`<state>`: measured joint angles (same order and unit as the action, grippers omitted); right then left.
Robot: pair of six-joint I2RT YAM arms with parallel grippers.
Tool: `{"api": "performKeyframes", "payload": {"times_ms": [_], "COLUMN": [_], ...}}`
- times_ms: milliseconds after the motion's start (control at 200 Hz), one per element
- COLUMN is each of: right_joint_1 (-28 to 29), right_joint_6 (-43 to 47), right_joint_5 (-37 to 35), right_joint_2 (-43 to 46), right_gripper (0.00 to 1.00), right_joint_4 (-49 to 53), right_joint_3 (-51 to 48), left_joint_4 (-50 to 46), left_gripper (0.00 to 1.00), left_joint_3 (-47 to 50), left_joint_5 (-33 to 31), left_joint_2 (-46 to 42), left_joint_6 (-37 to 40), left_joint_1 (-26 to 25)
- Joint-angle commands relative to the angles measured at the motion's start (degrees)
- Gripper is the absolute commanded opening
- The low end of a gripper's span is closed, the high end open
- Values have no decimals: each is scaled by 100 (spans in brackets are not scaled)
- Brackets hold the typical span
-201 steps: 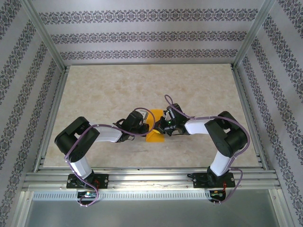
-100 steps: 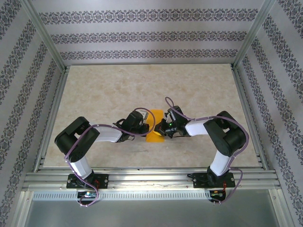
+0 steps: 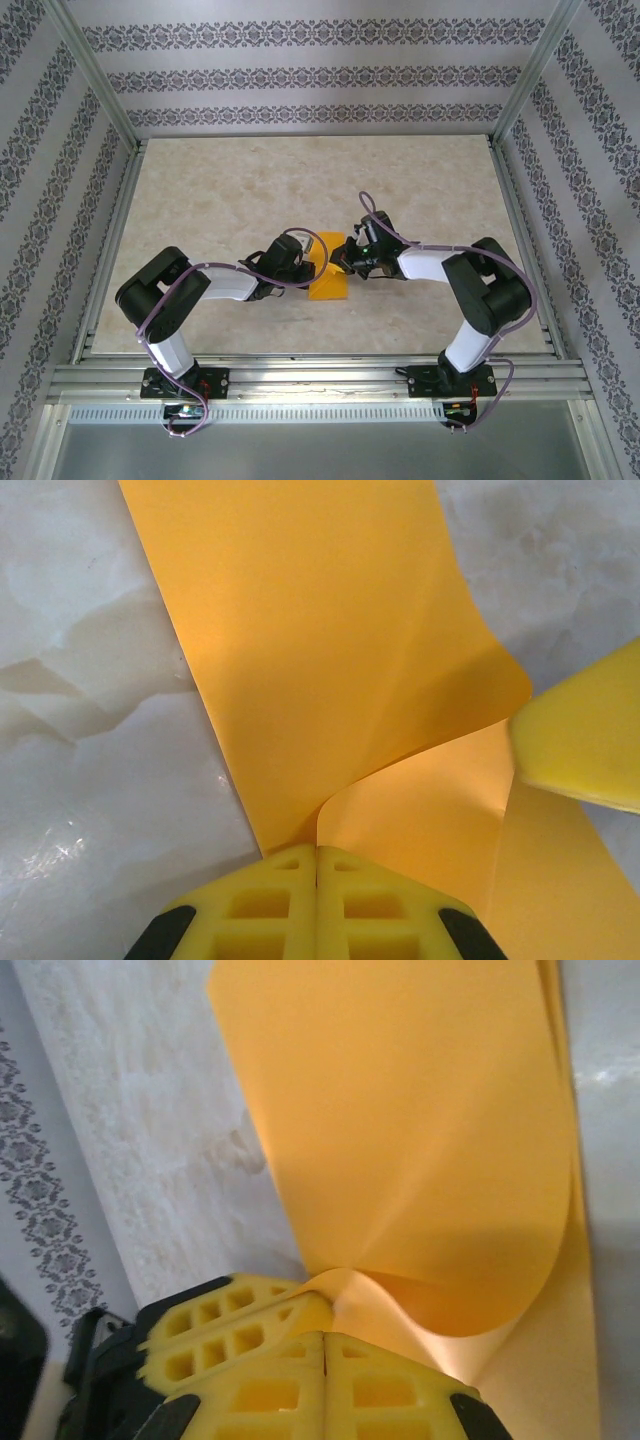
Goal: Fold a paper plane with a square sheet of paper (pick it up from the middle)
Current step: Fold the triangle a second time at the center of the table.
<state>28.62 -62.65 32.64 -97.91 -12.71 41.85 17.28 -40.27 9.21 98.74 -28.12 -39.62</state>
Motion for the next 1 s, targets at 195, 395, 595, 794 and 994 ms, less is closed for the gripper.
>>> {"api": "performKeyframes", "payload": {"times_ms": [195,395,595,794,994], "right_joint_1": [-54,-154,-212,-114,-364], "right_joint_6": [85,62,-62,254,139], "right_joint_5": [-458,-278,298,-1,-601], "right_joint_2": [-477,-49,13,-304,-454], "right_gripper": [0,0,0,0,0], "right_joint_4": [357,380,-81,422,461], "right_joint_3": [-249,-196,-7,86,-324], "left_joint_4": [-260,-286,-295,-278,-291], "left_gripper": [1,1,1,1,1], "left_joint_3": [-32,-8,-24,-14,2], "left_joint_5": [19,1,29,28,37], "left_joint_2": [60,20,57,55,38], "left_joint_6": [25,36,34,23,44], "left_joint_1": [59,59,59,59,59]}}
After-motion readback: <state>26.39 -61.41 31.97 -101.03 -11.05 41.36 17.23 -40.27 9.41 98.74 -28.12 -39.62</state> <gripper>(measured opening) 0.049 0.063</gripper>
